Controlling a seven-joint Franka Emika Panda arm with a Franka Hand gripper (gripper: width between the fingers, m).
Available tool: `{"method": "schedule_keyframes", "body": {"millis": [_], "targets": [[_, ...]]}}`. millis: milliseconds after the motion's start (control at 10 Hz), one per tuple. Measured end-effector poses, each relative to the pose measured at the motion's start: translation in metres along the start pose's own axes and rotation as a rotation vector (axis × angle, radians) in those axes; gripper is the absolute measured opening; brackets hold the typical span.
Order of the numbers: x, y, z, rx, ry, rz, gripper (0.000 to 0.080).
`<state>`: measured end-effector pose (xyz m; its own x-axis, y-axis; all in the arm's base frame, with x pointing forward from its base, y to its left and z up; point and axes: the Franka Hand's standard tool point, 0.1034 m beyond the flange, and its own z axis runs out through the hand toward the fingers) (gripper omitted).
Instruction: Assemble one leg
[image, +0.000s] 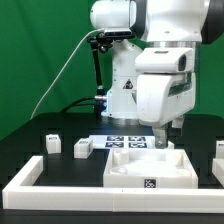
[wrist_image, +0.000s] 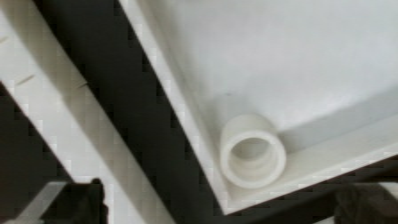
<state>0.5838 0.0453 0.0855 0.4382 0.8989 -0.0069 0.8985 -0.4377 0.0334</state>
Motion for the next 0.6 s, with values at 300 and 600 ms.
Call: {"method": "schedule_keyframes", "body": {"millis": [300, 600], "targets": [[-0.001, 0.001, 0.0, 0.005, -0.001, 0.01, 0.065], [-0.027, -0.004, 0.005, 0.028, -0.01, -0.204, 0.065]]}}
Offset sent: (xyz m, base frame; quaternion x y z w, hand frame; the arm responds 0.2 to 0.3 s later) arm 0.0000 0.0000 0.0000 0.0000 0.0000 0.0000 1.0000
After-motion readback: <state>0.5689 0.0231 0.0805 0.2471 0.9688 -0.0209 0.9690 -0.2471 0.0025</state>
